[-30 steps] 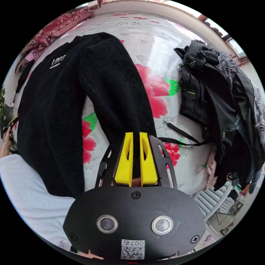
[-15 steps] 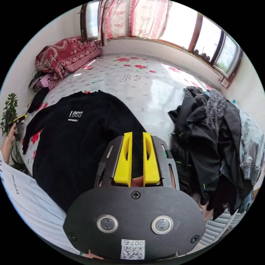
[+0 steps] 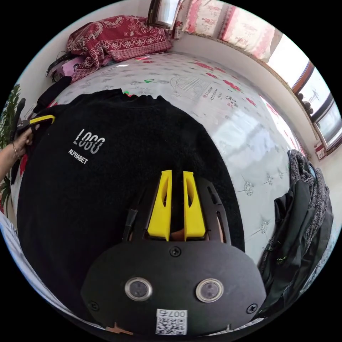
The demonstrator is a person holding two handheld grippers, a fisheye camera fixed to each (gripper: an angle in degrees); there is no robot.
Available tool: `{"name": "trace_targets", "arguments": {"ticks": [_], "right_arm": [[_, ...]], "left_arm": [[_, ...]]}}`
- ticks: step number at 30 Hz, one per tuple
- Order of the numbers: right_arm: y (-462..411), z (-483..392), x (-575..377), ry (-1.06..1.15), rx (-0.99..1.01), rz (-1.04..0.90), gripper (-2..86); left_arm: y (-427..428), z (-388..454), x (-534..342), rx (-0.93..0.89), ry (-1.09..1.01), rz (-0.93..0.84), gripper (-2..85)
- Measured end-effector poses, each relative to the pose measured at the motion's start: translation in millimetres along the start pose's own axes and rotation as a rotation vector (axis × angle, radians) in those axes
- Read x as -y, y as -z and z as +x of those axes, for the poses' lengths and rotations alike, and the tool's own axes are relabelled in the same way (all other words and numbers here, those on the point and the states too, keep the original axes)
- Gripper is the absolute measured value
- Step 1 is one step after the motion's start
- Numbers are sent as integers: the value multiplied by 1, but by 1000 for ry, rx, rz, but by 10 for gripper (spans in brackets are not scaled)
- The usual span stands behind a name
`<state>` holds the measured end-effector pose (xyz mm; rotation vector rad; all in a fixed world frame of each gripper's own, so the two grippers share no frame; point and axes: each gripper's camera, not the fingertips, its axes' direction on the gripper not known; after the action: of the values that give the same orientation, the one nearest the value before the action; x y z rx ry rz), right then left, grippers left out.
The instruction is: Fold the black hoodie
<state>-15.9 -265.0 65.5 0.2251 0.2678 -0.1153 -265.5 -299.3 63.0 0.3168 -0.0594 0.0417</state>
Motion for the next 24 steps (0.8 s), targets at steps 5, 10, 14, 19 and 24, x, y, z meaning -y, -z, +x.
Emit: {"name": "trace_targets", "arguments": {"ticks": [5, 10, 14, 19, 24], "right_arm": [[-25, 30, 43, 37, -79, 40, 29], [-39, 74, 89, -49, -1, -13, 37], [-2, 90, 74, -98, 94, 36, 44], [89, 85, -39, -88, 260, 96, 53], [137, 57, -167, -162, 310, -90, 62]], "left_arm": [[-27, -5, 60, 1, -14, 2, -9], [-47, -6, 115, 25, -26, -35, -4], [-15, -27, 98, -73, 102, -9, 10], [78, -37, -29, -205, 110, 15, 57], [138, -24, -166, -295, 183, -178, 81]]}}
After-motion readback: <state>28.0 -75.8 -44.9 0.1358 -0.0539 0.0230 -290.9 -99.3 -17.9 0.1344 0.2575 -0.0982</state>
